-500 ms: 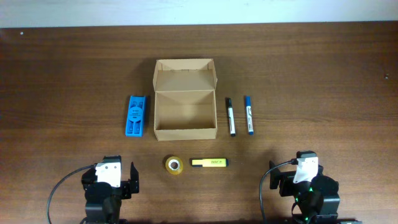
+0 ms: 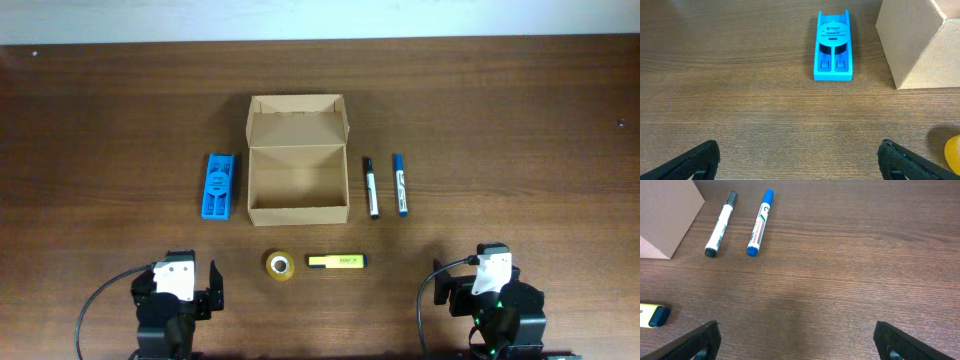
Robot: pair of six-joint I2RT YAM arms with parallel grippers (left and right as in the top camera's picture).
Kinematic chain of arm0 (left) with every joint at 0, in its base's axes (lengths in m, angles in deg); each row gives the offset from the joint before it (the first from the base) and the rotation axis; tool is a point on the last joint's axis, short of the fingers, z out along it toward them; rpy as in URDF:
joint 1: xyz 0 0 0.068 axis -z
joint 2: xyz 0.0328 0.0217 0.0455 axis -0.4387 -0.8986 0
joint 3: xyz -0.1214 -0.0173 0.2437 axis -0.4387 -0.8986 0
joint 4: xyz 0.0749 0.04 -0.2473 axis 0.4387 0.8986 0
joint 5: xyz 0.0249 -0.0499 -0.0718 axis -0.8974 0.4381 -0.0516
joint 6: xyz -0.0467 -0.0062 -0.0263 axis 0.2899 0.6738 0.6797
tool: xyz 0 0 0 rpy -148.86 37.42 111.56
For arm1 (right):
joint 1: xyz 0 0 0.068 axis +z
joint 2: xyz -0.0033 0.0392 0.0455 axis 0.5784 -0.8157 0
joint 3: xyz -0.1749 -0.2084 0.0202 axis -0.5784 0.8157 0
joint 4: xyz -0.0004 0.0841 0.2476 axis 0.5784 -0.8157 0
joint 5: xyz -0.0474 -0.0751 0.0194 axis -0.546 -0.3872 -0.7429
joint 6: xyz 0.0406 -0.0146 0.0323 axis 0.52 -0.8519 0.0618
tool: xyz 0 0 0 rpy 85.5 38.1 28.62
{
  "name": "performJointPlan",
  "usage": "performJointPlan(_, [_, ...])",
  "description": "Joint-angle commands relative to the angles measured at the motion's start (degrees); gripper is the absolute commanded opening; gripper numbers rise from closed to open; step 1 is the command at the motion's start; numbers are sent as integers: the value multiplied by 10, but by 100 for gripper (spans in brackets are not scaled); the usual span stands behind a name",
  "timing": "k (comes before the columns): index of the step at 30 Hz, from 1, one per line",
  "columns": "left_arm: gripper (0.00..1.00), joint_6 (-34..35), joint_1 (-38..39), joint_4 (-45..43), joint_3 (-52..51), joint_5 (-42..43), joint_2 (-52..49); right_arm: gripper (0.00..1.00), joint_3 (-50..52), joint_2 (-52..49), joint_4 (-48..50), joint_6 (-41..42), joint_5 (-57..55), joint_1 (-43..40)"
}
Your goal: Pack container
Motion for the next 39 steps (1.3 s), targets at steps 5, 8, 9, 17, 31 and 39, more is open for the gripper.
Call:
performJointPlan(5, [100, -9, 3, -1, -4, 4, 6, 99, -80, -76, 24, -2, 22, -4])
performJointPlan(8, [100, -9, 3, -1, -4, 4, 6, 99, -183, -190, 23, -20, 47, -4])
performJointPlan(9, [99, -9, 3, -1, -4, 4, 6, 99, -216, -228, 19, -24, 56, -4])
performJointPlan(17, [100, -9, 3, -1, -4, 4, 6, 99, -545, -588, -106, -5, 75, -4])
performJointPlan(31, [99, -9, 3, -1, -4, 4, 6, 99, -853, -1016, -223, 56, -7, 97])
performJointPlan(39, [99, -9, 3, -1, -4, 4, 6, 99, -850, -1121, -205, 73, -12, 116])
